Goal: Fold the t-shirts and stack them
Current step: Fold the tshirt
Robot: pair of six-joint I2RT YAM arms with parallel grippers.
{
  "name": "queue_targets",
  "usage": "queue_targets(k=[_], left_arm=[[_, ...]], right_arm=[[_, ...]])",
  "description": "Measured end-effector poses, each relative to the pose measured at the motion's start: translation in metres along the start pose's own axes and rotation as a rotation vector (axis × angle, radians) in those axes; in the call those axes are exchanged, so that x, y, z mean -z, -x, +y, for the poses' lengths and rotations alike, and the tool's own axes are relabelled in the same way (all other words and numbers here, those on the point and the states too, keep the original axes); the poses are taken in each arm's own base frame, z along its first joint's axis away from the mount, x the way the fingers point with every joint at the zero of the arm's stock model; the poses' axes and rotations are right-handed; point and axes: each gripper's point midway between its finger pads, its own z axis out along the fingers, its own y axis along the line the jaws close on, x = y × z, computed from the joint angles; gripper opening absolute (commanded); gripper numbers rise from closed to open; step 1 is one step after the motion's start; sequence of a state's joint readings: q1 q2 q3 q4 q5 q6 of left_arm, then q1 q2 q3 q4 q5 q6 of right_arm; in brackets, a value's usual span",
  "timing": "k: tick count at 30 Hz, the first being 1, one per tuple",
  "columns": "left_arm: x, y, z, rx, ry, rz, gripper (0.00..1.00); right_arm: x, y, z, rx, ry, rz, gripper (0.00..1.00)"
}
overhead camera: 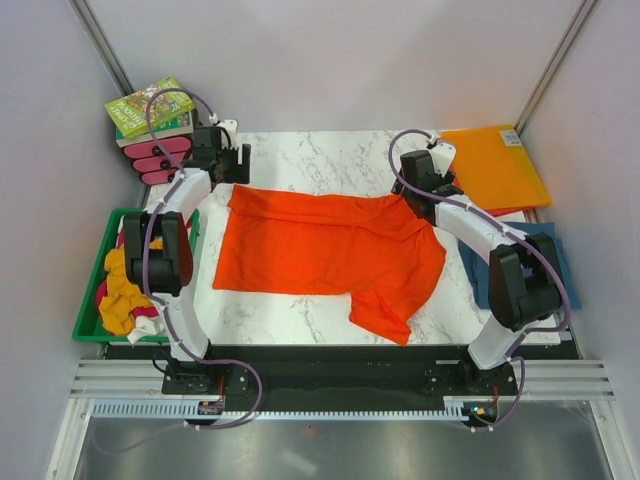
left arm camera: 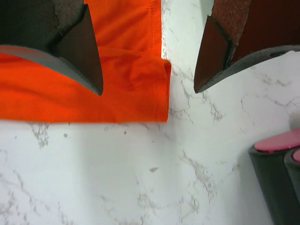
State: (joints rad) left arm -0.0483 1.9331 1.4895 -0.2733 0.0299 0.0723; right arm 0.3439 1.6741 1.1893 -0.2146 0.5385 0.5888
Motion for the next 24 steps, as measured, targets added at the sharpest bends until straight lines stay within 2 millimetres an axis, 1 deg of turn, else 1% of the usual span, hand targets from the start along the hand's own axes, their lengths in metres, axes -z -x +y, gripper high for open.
queue_targets(k=[1,2,3,4,5,6,7,9,12,14,16,18,21,24], left_arm=[[0.0,0.007,-0.001,0.005,-0.004,-0.013,0.82],[-0.001,0.013,-0.002,0.008,-0.007,-0.025,0.81],[-0.003,0.019,-0.003,0.01,-0.011,-0.036,0.79],[-0.007,0.025,-0.005,0.012,-0.017,-0.046,0.73],[-0.011,0.027,-0.006,0.013,-0.022,-0.048,0.7],[-0.017,0.027,-0.009,0.013,-0.03,-0.042,0.67],[-0.024,0.026,-0.011,0.013,-0.035,-0.036,0.6],[-0.039,0.019,-0.017,0.011,-0.049,-0.006,0.56],[-0.058,-0.001,-0.026,0.007,-0.071,0.05,0.51],[-0.066,-0.018,-0.032,0.005,-0.09,0.101,0.5],[-0.069,-0.03,-0.036,0.004,-0.101,0.137,0.5],[-0.07,-0.036,-0.04,0.004,-0.114,0.154,0.5],[-0.069,-0.035,-0.042,0.005,-0.127,0.153,0.5],[-0.069,-0.034,-0.042,0.004,-0.127,0.155,0.5]], right_arm=[[-0.002,0.003,0.003,0.002,0.001,-0.003,0.8],[-0.006,0.003,0.005,0.009,-0.002,0.0,0.61],[-0.01,0.002,0.006,0.016,-0.007,0.005,0.46],[-0.015,0.0,0.007,0.022,-0.015,0.014,0.32],[-0.019,-0.002,0.007,0.04,-0.019,0.021,0.0],[-0.025,-0.005,0.008,0.047,-0.025,0.033,0.0],[-0.031,-0.007,0.009,0.056,-0.03,0.043,0.0],[-0.045,-0.015,0.015,0.062,-0.035,0.063,0.0],[-0.062,-0.028,0.02,0.077,-0.039,0.096,0.0],[-0.072,-0.041,0.021,0.091,-0.043,0.126,0.0],[-0.077,-0.05,0.021,0.102,-0.05,0.148,0.0],[-0.081,-0.056,0.02,0.107,-0.054,0.164,0.0],[-0.084,-0.062,0.018,0.107,-0.058,0.184,0.0],[-0.087,-0.066,0.012,0.099,-0.074,0.201,0.0]])
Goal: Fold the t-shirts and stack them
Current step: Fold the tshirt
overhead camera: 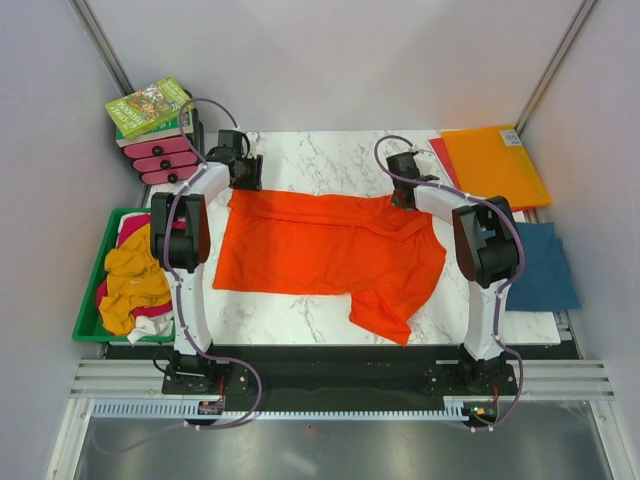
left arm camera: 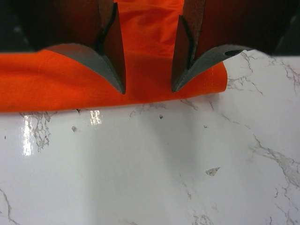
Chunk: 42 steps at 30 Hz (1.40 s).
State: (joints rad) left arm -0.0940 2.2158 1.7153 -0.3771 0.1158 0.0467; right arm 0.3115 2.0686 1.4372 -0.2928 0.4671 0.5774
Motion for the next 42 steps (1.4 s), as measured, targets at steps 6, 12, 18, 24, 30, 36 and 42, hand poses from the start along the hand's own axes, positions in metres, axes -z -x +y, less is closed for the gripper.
queue_targets(k=[6,12,18,24,30,36,42], left_arm=[[-0.013,0.001,0.008,0.003,0.035,0.029,0.54],[-0.024,0.004,0.018,0.003,0.081,0.043,0.56],[-0.037,0.023,0.027,0.002,0.122,0.022,0.57],[-0.045,0.039,0.033,0.002,0.145,-0.005,0.66],[-0.037,0.042,0.027,0.035,0.124,-0.037,0.77],[0.024,0.06,0.009,0.057,0.08,-0.118,0.72],[0.075,0.06,-0.016,0.048,0.015,-0.182,0.67]], right_arm=[[-0.017,0.002,-0.008,-0.044,-0.024,0.028,0.0],[-0.036,0.021,-0.006,-0.084,-0.034,0.031,0.0],[-0.059,0.045,-0.001,-0.123,-0.037,0.031,0.0],[-0.069,0.056,0.005,-0.127,-0.032,0.019,0.05],[-0.052,0.049,-0.003,-0.098,-0.002,0.014,0.55],[-0.007,0.072,-0.008,-0.092,0.048,-0.033,0.61],[0.03,0.069,-0.025,-0.113,0.07,-0.058,0.3]])
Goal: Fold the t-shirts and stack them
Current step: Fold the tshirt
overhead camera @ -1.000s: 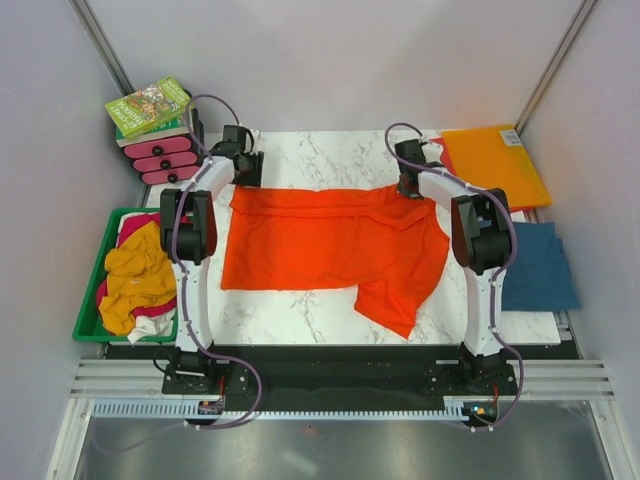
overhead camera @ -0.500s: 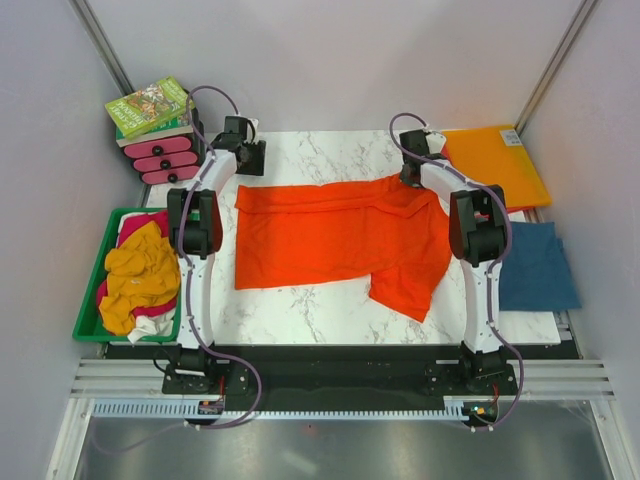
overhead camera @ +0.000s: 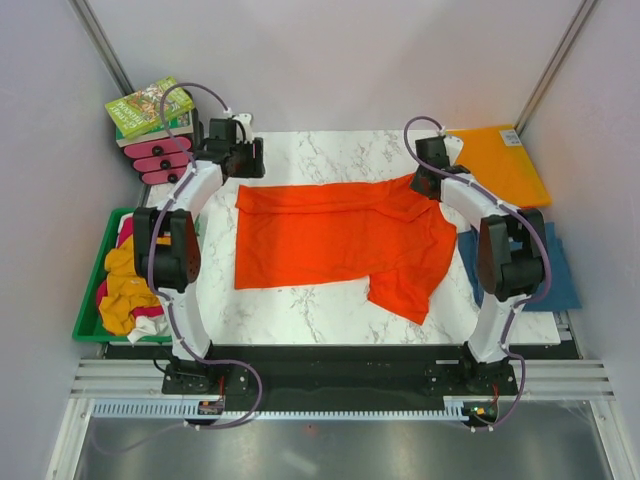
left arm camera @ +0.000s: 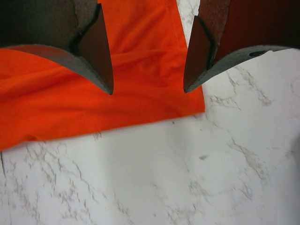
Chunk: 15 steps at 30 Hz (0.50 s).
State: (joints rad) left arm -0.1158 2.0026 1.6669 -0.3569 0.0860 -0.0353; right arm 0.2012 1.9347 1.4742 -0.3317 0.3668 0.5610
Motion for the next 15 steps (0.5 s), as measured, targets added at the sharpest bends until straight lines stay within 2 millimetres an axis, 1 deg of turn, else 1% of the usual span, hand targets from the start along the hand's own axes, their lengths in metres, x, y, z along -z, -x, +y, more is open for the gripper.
queue_targets(k=[1,2,4,5,6,9,11,13,15], left_arm=[[0.001,-0.009,-0.003,0.002,-0.008,0.018,0.66],[0.001,-0.018,-0.005,0.003,-0.016,0.038,0.66],[-0.003,-0.047,-0.009,0.006,-0.032,0.105,0.65],[-0.004,-0.062,-0.009,0.009,-0.036,0.138,0.65],[-0.004,-0.081,-0.01,0.013,-0.042,0.181,0.65],[0.003,-0.116,-0.011,0.023,-0.046,0.275,0.64],[0.009,-0.125,-0.01,0.024,-0.045,0.304,0.64],[0.014,-0.124,-0.011,0.022,-0.045,0.301,0.64],[0.019,-0.123,-0.011,0.02,-0.045,0.295,0.63]], right_arm=[[0.003,-0.008,-0.003,0.003,0.002,0.014,0.24],[0.006,-0.017,-0.006,0.004,-0.002,0.03,0.15],[0.01,-0.04,-0.013,0.019,-0.01,0.067,0.11],[0.014,-0.053,-0.015,0.032,-0.011,0.087,0.07],[0.019,-0.066,-0.016,0.05,-0.012,0.109,0.06],[0.035,-0.095,-0.012,0.097,0.005,0.145,0.06],[0.048,-0.111,-0.008,0.128,0.026,0.16,0.06],[0.055,-0.118,-0.006,0.138,0.038,0.164,0.06],[0.057,-0.122,-0.007,0.14,0.039,0.169,0.06]])
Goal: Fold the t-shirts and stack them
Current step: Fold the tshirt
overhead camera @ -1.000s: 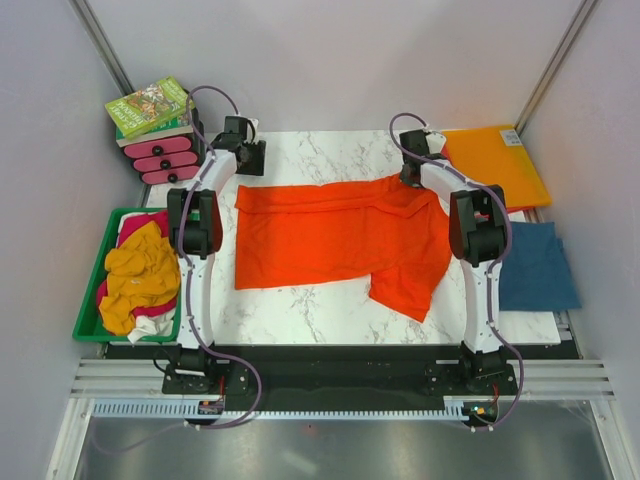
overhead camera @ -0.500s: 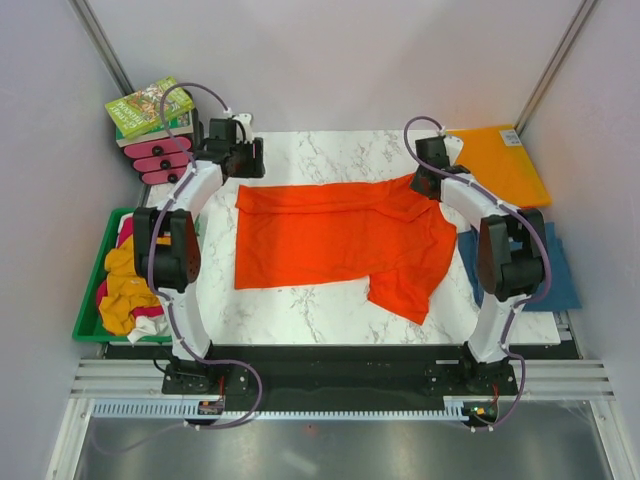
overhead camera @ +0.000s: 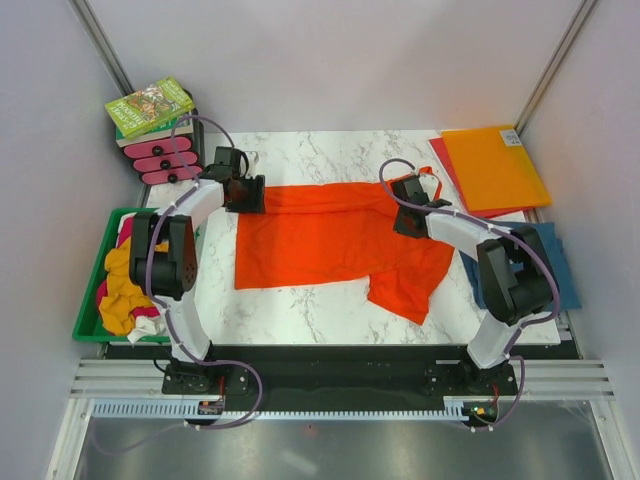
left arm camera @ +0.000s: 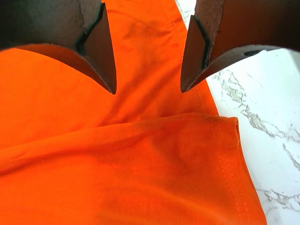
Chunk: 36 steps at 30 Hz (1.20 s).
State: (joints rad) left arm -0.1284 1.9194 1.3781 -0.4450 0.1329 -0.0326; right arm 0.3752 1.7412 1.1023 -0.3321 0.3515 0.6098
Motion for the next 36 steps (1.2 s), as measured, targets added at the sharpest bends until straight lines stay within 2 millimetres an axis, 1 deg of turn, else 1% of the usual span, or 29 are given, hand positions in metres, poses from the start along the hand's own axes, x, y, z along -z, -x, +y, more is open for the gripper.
queue_targets(k=[2,4,7,8,10,12,15,19,23,25,28,30,32,33,35,36], left_arm=[[0.001,0.001,0.0,-0.001,0.001,-0.004,0.63],[-0.001,-0.002,0.001,0.001,0.004,0.007,0.61],[-0.014,-0.011,0.005,0.005,0.018,0.049,0.6],[-0.02,-0.014,0.007,0.008,0.022,0.067,0.6],[-0.029,-0.017,0.009,0.006,0.028,0.092,0.59],[-0.03,-0.01,0.01,0.003,0.031,0.079,0.59],[-0.035,-0.008,0.012,0.001,0.041,0.083,0.59],[-0.04,0.002,0.02,0.01,0.061,0.083,0.59],[-0.049,0.023,0.037,0.024,0.078,0.067,0.59],[-0.053,0.031,0.05,0.032,0.095,0.058,0.59],[-0.058,0.042,0.063,0.03,0.121,0.052,0.6],[-0.062,0.05,0.069,0.025,0.13,0.047,0.62],[-0.064,0.056,0.07,0.019,0.133,0.041,0.64],[-0.063,0.057,0.07,0.017,0.132,0.042,0.67],[-0.062,0.056,0.069,0.018,0.126,0.046,0.7],[-0.061,0.056,0.068,0.017,0.123,0.042,0.73]], right_arm=[[-0.002,-0.005,-0.002,-0.003,-0.006,0.011,0.06],[-0.006,-0.011,-0.001,-0.004,-0.009,0.025,0.06],[-0.018,-0.025,-0.001,0.002,-0.021,0.062,0.06],[-0.022,-0.027,0.0,-0.001,-0.027,0.064,0.06],[-0.025,-0.024,0.008,-0.007,-0.012,0.058,0.06],[-0.028,-0.021,0.015,-0.012,-0.001,0.05,0.06],[-0.035,-0.014,0.024,-0.021,0.008,0.04,0.06],[-0.045,-0.003,0.037,-0.027,0.019,0.03,0.06],[-0.055,0.01,0.054,-0.046,0.041,0.016,0.06],[-0.057,0.012,0.057,-0.057,0.045,0.015,0.05],[-0.057,0.013,0.058,-0.066,0.042,0.013,0.07],[-0.057,0.013,0.057,-0.064,0.041,0.013,0.1],[-0.057,0.014,0.057,-0.053,0.04,0.014,0.2],[-0.057,0.014,0.058,-0.049,0.041,0.015,0.3],[-0.057,0.015,0.059,-0.032,0.049,0.012,0.42],[-0.056,0.015,0.06,-0.016,0.053,0.01,0.48]])
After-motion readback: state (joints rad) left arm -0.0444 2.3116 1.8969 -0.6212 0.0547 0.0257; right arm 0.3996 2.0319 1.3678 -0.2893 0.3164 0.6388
